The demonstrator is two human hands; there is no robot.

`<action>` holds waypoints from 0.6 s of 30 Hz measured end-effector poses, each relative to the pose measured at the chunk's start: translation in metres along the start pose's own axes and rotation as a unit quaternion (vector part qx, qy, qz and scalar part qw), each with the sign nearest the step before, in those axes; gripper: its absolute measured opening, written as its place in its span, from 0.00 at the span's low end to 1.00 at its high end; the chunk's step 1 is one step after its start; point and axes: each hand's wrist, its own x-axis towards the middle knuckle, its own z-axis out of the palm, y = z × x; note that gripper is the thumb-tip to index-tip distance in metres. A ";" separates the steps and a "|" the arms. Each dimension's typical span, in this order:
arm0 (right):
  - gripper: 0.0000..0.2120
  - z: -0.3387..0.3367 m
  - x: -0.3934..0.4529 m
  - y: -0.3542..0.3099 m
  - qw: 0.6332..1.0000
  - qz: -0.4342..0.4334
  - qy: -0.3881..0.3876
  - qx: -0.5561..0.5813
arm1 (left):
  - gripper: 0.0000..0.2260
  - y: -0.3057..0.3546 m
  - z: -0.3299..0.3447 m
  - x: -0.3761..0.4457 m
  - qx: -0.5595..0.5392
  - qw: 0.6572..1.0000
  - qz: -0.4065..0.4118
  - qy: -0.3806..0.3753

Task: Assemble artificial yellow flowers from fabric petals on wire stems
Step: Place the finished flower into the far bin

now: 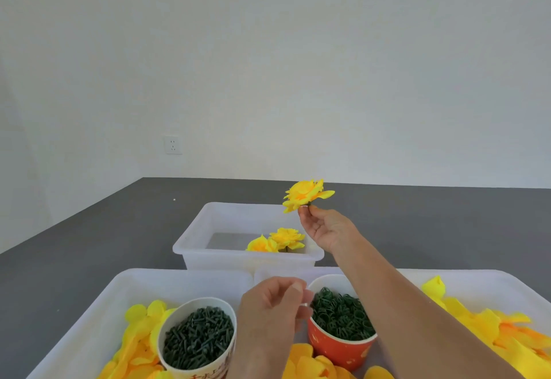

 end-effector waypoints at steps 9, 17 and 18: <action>0.09 0.000 0.059 0.021 0.982 0.015 0.063 -0.180 | 0.09 -0.010 -0.003 0.003 0.034 0.999 -0.002 -0.012; 0.15 -0.003 0.097 0.040 0.915 0.054 0.114 -0.383 | 0.10 -0.011 -0.008 0.009 0.011 1.000 -0.027 -0.005; 0.15 -0.004 0.099 0.045 0.903 0.055 0.121 -0.409 | 0.10 -0.011 -0.008 0.009 0.013 1.000 -0.026 -0.006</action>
